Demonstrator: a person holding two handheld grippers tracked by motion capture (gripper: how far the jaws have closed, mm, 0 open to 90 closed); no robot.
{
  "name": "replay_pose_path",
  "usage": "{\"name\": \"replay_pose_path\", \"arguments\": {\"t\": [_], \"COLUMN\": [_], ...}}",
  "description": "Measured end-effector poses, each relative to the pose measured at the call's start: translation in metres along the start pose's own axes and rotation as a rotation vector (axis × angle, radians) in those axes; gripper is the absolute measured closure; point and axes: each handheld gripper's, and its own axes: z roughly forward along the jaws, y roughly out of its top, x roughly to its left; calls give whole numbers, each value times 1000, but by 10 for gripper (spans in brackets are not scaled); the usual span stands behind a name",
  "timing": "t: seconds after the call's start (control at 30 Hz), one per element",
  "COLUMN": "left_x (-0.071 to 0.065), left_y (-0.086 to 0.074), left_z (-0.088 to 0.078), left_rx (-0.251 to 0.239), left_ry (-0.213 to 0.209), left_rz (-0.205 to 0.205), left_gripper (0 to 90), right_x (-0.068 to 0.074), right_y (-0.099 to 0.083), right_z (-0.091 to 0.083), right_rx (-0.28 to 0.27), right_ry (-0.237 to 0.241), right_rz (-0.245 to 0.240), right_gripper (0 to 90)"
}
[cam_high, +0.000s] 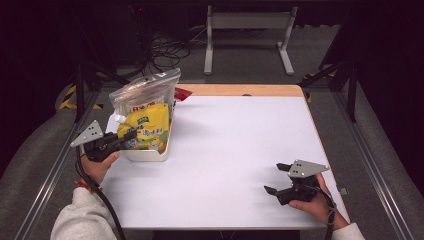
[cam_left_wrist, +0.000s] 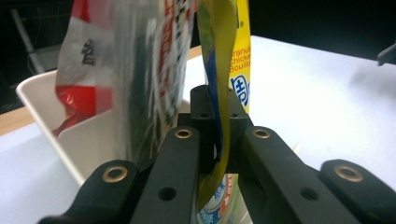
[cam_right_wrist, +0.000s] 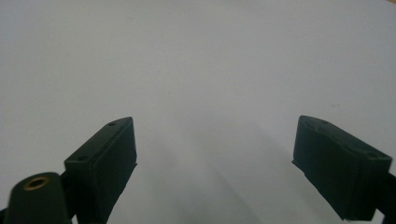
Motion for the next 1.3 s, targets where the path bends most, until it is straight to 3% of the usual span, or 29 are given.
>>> {"name": "replay_pose_path", "arguments": {"t": [0.6,0.9,1.0,1.1,1.3], "left_x": [-4,-10,-9,-11,-18], "left_y": [-7,-6,-7,-5,0], "left_z": [-2,1,0,-2,-5], "left_rx": [31,60,45,36,31], "left_ry": [43,90,114,144,175], "left_rz": [-4,10,-45,-62,-47], "left_gripper": [878,872,811,775,718], "right_x": [-2,-3,-3,-3,-4], "right_y": [6,7,7,7,8], "right_z": [4,5,6,7,6], "right_rx": [-9,-7,-4,1,-1], "right_ry": [5,8,7,3,1], "right_rz": [-9,-12,-11,-15,-14], "right_gripper": [133,133,135,137,140]}}
